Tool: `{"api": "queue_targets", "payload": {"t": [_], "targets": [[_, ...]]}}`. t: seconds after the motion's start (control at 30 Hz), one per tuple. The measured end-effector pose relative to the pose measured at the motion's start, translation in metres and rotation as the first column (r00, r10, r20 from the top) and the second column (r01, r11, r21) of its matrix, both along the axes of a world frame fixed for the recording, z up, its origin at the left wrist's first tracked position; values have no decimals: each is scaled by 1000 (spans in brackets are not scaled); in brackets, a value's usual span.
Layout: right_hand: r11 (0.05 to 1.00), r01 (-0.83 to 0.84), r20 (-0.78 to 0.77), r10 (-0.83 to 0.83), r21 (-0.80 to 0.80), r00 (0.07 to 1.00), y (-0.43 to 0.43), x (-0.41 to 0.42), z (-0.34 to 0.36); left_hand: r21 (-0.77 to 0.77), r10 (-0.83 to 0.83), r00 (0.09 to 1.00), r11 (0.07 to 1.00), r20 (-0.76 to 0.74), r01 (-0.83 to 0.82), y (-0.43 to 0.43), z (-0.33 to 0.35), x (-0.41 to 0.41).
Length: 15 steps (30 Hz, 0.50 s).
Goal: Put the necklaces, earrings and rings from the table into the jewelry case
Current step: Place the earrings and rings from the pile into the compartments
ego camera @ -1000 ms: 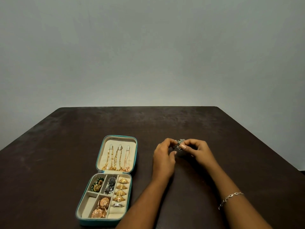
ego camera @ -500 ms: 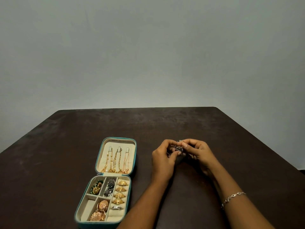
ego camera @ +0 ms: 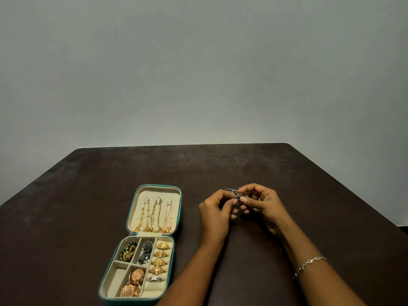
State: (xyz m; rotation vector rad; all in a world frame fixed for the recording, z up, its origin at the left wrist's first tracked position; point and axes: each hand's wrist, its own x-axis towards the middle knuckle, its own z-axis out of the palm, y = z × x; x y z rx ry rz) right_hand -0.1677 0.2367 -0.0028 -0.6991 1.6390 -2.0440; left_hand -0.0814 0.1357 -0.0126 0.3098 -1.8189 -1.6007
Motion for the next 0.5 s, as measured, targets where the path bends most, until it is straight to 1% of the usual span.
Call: {"api": "queue_targets", "payload": {"t": [0.1,0.23,0.33,0.4,0.43,0.5], "targets": [[1000,9,1,-8,-17,1000,0,1,0,12,10,1000,1000,-24,-10,-1,-1,-1],[1000,3,12,-3,-21,1000,-2,-1,-2,124,-17,1000,992,20,15,-6,-7,-5],[1000,-20,23,20,-25,1000,-3,-2,-4,141,-41,999,989,30,37,-7,-8,-7],[1000,-11,3,11,-9,1000,-3,-2,-4,161,-66,997,985,36,60,-8,-7,-8],[999,35,-36,-35,13,999,-3,-3,-4,185,-71,997,981,39,63,-8,-7,-9],[973,221,-156,-209,64,965,-4,-8,-5,230,-61,997,972,47,49,-9,-8,-11]]}}
